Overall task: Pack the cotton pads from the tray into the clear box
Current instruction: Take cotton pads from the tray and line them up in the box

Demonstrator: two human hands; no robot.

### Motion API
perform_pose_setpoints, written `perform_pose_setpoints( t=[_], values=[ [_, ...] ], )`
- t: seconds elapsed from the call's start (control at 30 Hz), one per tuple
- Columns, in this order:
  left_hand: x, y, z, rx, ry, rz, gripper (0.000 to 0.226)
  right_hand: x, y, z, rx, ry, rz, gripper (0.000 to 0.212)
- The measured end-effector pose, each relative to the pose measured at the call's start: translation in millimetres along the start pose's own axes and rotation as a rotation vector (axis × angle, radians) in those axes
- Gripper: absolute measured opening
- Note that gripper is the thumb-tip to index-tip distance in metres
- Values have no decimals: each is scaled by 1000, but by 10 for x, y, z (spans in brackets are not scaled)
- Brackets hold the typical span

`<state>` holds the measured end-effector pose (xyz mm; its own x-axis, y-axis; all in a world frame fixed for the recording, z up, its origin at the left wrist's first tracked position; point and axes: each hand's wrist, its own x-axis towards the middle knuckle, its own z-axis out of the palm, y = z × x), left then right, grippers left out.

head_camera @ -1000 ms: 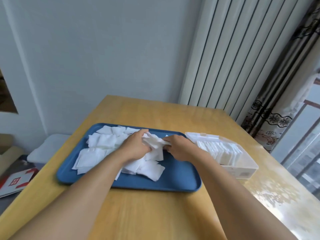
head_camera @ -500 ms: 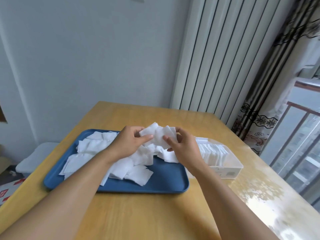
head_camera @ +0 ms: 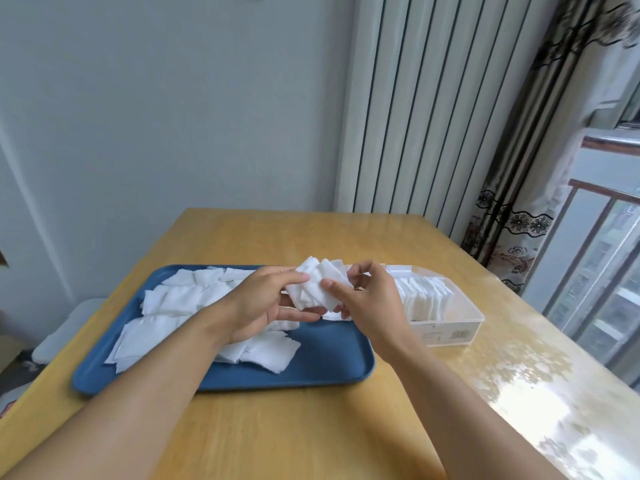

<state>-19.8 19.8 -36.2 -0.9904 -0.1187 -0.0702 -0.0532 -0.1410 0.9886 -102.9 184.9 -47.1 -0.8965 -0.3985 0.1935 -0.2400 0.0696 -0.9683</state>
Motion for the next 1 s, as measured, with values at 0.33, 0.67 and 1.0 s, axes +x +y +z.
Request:
perform_pose_setpoints(
  t=[0.33, 0.67, 1.0],
  values=[
    [76, -68, 8, -113, 200, 41, 25, -9, 17, 0, -46, -48, -32, 17],
    [99, -90, -92, -96, 322, 92, 22, 63, -96, -202, -79, -22, -103, 9],
    [94, -117, 9, 82, 205, 97, 20, 45, -109, -195, -252, -102, -181, 21]
  ],
)
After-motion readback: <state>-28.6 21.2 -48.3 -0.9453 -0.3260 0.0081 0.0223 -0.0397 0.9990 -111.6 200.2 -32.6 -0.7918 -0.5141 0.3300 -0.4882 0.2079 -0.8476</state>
